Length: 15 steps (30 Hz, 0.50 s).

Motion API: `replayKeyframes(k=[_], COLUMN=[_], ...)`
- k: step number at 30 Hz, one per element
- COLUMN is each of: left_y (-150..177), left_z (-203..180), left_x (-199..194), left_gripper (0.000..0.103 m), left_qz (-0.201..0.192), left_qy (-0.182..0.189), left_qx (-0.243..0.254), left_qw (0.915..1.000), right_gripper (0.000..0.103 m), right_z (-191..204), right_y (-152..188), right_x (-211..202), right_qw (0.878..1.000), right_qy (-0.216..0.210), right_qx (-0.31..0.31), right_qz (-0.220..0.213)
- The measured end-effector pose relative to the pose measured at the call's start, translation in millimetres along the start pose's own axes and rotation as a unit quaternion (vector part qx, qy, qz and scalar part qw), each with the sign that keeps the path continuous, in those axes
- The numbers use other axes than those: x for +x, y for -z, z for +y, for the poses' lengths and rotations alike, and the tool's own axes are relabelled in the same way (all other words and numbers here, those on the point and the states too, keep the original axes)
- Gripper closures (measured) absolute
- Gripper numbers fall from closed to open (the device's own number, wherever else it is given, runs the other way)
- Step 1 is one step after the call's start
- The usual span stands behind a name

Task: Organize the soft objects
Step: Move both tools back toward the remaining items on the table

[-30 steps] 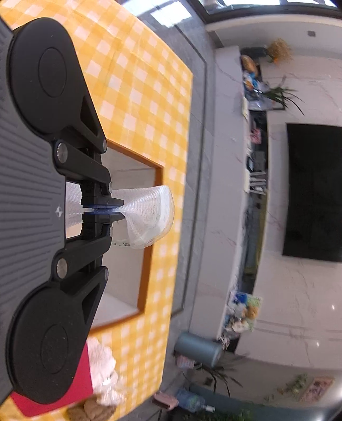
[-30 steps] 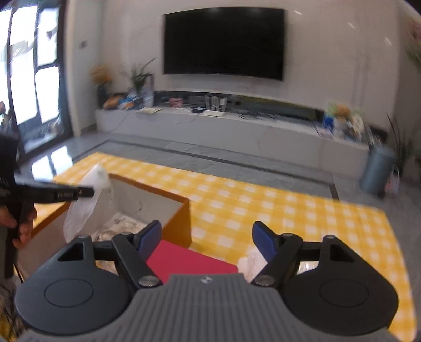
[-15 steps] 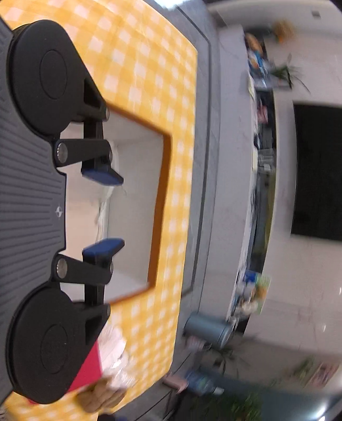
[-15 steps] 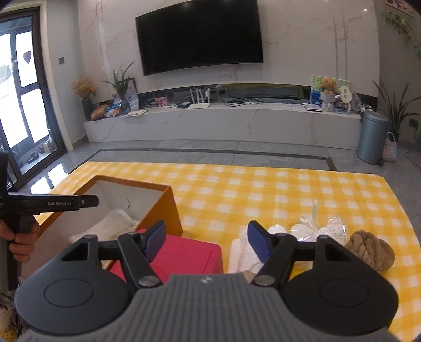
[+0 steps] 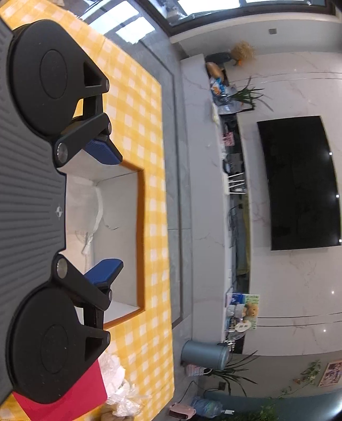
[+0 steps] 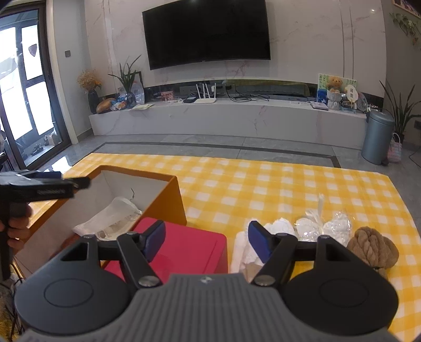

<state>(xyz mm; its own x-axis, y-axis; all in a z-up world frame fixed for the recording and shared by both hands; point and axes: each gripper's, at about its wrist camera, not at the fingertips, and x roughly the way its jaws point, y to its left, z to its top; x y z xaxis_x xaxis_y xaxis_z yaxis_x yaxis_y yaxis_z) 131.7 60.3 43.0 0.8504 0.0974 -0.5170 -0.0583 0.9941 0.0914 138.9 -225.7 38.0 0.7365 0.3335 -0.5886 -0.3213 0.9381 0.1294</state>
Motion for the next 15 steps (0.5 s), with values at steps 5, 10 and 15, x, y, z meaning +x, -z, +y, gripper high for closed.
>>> replayKeyframes(k=[5, 10, 15], left_y=[-5.5, -13.2, -16.1], left_z=[2.9, -0.6, -12.4], left_x=[-16.6, -29.6, -45.9], left_gripper=[0.007, 0.007, 0.007], left_qz=[-0.012, -0.024, -0.031], left_qy=[-0.005, 0.010, 0.042], left_qx=[-0.018, -0.030, -0.025], left_qw=[0.9998, 0.9992, 0.9983], right_gripper=[0.029, 0.027, 0.023], right_z=[-6.7, -15.8, -32.1], right_y=[1.3, -1.8, 4.7], right_x=[2.6, -3.9, -11.0], right_qw=[1.000, 1.000, 0.999], right_qy=[0.008, 0.021, 0.033], right_qx=[0.010, 0.024, 0.017], right_qz=[0.006, 0.001, 0.019])
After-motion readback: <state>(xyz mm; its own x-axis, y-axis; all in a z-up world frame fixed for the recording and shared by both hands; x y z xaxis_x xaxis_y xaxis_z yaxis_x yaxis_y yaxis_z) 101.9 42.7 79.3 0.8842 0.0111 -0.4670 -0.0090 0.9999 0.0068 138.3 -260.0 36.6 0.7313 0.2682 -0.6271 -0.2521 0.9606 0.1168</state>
